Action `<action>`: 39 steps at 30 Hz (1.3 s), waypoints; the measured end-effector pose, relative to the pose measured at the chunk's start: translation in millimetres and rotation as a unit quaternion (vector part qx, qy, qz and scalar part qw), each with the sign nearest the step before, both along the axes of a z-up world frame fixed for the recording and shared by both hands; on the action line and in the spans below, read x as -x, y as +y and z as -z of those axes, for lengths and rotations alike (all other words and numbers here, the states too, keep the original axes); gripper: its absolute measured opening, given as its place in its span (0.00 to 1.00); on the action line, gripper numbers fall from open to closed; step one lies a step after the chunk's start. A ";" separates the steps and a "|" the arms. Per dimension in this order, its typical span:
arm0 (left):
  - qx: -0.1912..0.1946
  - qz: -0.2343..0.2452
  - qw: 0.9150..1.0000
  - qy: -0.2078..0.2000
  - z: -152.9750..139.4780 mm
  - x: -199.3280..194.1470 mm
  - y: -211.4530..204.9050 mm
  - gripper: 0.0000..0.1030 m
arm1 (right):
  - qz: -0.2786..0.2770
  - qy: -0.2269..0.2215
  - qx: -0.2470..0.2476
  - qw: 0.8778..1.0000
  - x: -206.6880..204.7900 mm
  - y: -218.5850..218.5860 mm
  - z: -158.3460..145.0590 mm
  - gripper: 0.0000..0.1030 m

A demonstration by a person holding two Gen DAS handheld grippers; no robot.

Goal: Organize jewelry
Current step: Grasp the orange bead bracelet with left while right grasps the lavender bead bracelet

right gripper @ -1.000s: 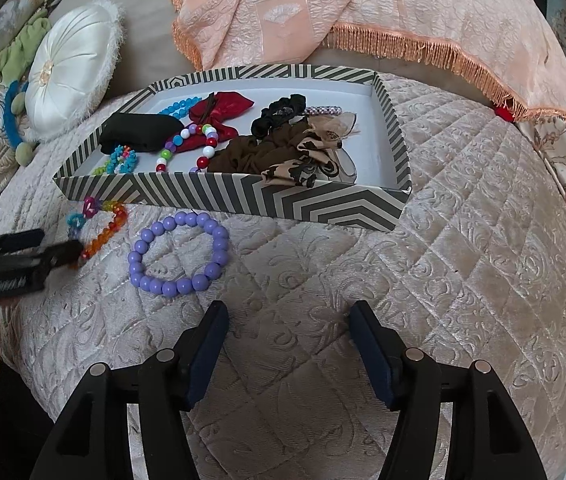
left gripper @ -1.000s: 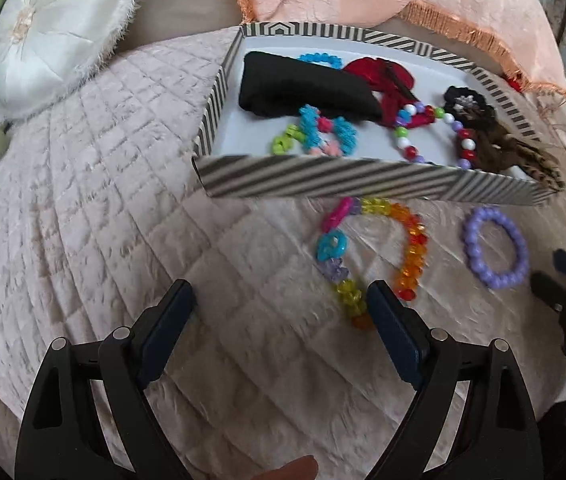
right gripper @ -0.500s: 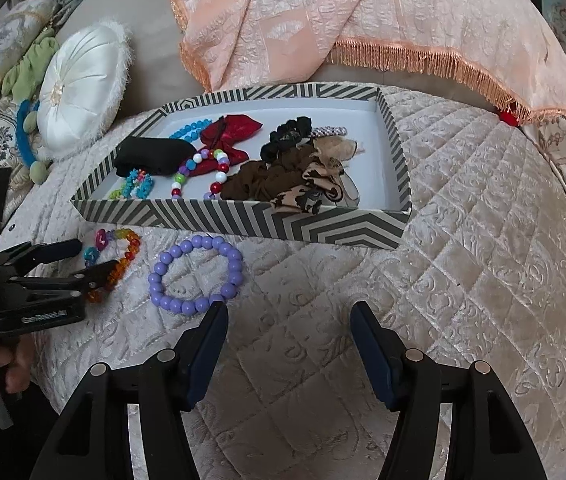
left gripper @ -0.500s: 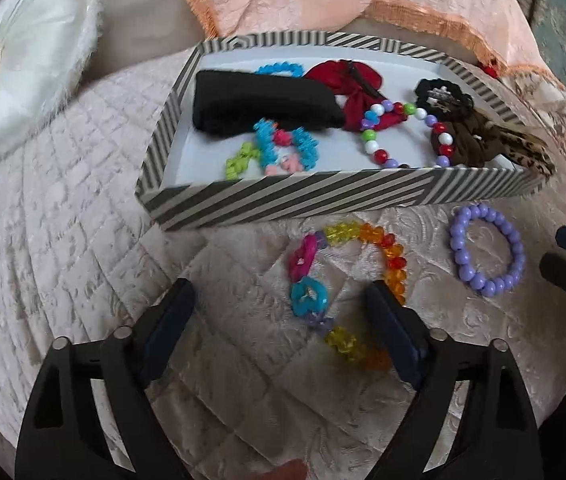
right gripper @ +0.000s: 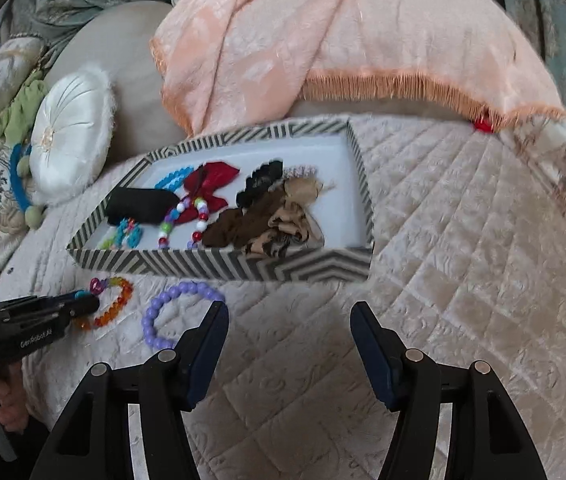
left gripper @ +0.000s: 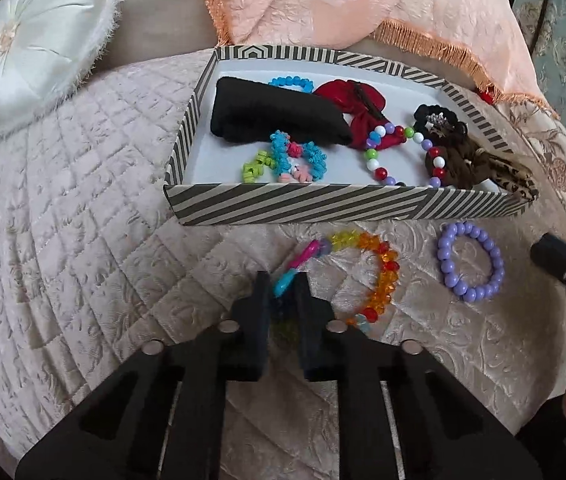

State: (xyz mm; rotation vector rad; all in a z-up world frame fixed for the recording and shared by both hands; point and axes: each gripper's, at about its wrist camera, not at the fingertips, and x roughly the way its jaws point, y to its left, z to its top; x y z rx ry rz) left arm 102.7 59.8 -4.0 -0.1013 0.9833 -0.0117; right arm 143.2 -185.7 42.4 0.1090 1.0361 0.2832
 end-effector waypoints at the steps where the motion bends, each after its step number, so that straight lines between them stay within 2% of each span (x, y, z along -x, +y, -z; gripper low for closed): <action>1: 0.002 0.002 1.000 -0.002 -1.4 1.2 -0.1 0.08 | -0.018 0.015 -0.016 1.000 -1.8 1.3 2.4 0.59; 9: 0.028 0.033 0.999 -0.030 -17.8 8.8 -13.0 0.07 | -0.098 0.028 -0.020 0.995 -3.7 33.6 6.2 0.50; 11: 0.027 0.030 0.999 -0.027 -17.1 7.9 -12.4 0.07 | -0.120 0.036 -0.015 0.992 -8.8 43.8 12.5 0.39; 15: 0.028 0.012 1.000 -0.004 -6.7 2.7 -5.8 0.07 | -0.143 0.047 -0.006 0.989 -17.2 55.8 24.9 0.30; 18: 0.032 -0.001 0.999 0.012 2.1 -1.5 -1.8 0.07 | -0.141 0.049 -0.002 0.989 -22.1 58.9 29.6 0.29; 21: 0.035 -0.008 0.999 0.011 2.4 -1.8 -0.7 0.07 | -0.133 0.056 -0.006 0.989 -24.8 58.8 33.0 0.29; 24: 0.041 -0.012 0.999 0.010 4.1 -1.2 0.3 0.07 | -0.144 0.045 0.016 0.988 -21.1 64.4 31.9 0.28; 27: 0.044 -0.015 0.999 0.006 3.9 -0.9 0.6 0.07 | -0.149 0.035 0.028 0.988 -18.7 65.3 30.1 0.13; 28: 0.047 -0.015 0.999 0.006 3.5 -1.0 1.0 0.07 | -0.149 0.032 0.032 0.988 -17.3 64.7 28.5 0.08; 32: 0.069 -0.004 0.998 -0.003 -5.2 1.6 0.3 0.07 | -0.149 0.002 0.043 0.988 -6.1 64.7 12.1 0.08; 37: 0.069 0.016 0.997 -0.028 -24.9 8.1 -9.5 0.07 | -0.139 -0.038 0.006 0.990 5.5 52.1 -21.7 0.08; 39: 0.062 0.021 0.997 -0.031 -30.8 10.4 -14.7 0.07 | -0.137 -0.040 -0.010 0.990 8.1 48.7 -28.5 0.08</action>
